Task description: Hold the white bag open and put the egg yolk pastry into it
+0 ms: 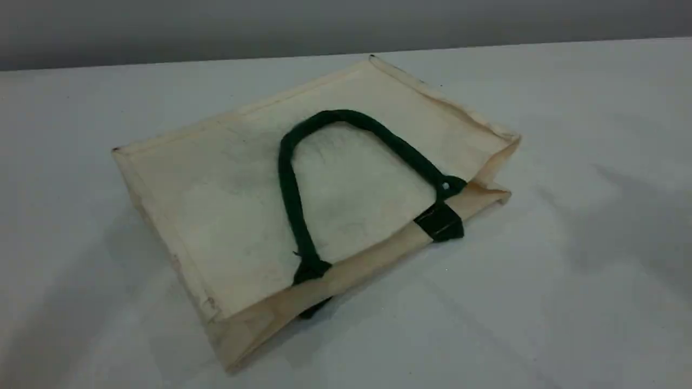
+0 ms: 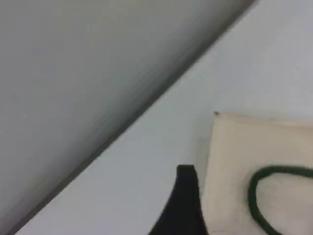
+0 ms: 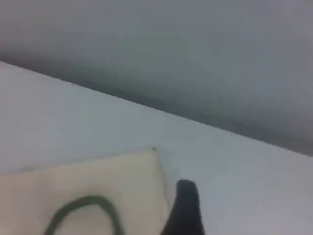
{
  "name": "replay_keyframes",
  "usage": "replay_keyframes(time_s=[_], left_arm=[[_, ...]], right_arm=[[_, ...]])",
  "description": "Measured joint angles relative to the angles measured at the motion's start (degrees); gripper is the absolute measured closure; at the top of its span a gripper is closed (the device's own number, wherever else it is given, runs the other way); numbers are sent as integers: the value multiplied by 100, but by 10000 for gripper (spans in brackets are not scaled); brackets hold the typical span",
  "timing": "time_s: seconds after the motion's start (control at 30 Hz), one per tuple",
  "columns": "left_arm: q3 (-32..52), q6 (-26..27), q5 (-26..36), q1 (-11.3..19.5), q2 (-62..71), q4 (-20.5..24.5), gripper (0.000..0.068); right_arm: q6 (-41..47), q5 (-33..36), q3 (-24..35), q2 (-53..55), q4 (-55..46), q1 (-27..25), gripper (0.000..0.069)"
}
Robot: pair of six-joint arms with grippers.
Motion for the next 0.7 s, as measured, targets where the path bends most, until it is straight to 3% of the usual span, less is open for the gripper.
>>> replay_keyframes(time_s=[0.27,0.37,0.7], left_arm=[[66,-1099,0,0,-996,145,89],[429,-1251,-5,0,-1474,217,89],[3155,-1537,-3,0,-3696,61,89]], right_arm=[[323,1017,0,-1954,-245,0,138],[579,1386,0,-2709,-445,0,138],[1365,2601,6,-4765,-1044,0,138]])
